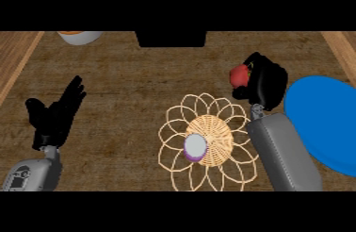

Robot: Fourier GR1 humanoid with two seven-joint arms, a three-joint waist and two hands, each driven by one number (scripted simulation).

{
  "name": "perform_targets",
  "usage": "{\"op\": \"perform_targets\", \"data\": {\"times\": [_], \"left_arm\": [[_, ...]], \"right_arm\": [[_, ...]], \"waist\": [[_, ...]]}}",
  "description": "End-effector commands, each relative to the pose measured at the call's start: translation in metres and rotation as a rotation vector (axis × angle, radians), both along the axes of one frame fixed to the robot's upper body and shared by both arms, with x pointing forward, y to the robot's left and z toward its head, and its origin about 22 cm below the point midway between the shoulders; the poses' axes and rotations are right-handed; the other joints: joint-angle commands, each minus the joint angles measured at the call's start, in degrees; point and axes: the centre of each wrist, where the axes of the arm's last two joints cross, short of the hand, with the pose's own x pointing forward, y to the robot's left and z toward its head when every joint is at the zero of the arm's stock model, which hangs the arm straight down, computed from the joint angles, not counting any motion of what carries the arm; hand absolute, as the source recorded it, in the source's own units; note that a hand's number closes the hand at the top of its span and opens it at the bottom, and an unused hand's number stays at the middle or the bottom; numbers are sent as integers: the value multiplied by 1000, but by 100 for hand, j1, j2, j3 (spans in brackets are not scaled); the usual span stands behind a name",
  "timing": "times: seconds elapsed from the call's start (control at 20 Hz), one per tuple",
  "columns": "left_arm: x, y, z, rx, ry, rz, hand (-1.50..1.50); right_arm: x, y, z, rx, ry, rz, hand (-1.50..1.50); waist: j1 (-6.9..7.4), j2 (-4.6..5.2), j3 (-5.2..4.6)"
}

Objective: Pick the bell pepper from the placemat and place it in the plate

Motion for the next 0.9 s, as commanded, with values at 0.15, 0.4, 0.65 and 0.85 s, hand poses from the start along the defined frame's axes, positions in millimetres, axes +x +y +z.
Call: {"op": "perform_targets", "data": {"times": [0.15,0.4,0.65,0.85], "left_arm": [[-1,-7,14,1,14,-17,0],[-12,-15,-1,2,-1,-8,0],[-13,0,-6,-5,-20,-13,0],[-5,-7,8,3,-5,-7,0]], "right_arm": [[-8,-27,26,72,-170,-221,150],[-27,-78,38,164,-209,-288,150],[-31,-147,13,142,-195,-387,150],[-47,-192,3,152,-180,-415,150]], "waist": [[28,6,8],[19,-4,9],[55,20,9],[51,21,10]]}}
